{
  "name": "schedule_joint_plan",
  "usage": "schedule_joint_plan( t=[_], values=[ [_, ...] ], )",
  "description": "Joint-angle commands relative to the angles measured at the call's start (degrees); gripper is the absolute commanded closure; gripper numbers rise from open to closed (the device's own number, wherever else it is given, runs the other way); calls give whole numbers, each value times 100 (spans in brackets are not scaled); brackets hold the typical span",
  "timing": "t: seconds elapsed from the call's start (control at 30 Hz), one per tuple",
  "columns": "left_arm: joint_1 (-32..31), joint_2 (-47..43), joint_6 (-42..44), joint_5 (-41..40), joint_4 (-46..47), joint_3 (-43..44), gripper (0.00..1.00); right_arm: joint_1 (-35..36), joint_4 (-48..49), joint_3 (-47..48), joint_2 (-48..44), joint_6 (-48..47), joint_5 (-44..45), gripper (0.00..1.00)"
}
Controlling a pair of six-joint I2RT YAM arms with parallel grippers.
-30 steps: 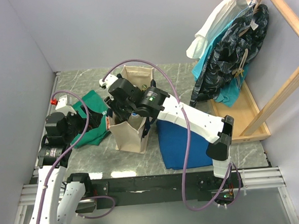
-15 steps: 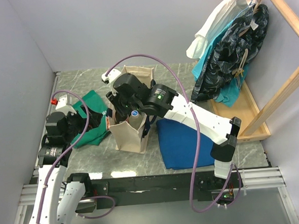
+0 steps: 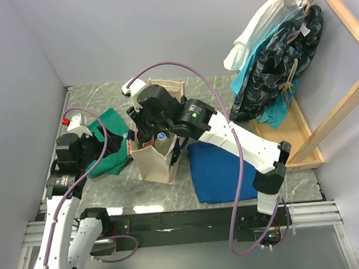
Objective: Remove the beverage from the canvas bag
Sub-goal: Take out the drink from the canvas bag.
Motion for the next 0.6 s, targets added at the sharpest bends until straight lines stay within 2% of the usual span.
schedule_joint_plan(
  t=[0.0,0.57],
  values=[
    [-9,-21,0,102,280,-13,4,23,954,642,-713,-211,203,100],
    [-9,-73,0,5,254,13,4,23,1077,607,-915,-440,466,100]
  ],
)
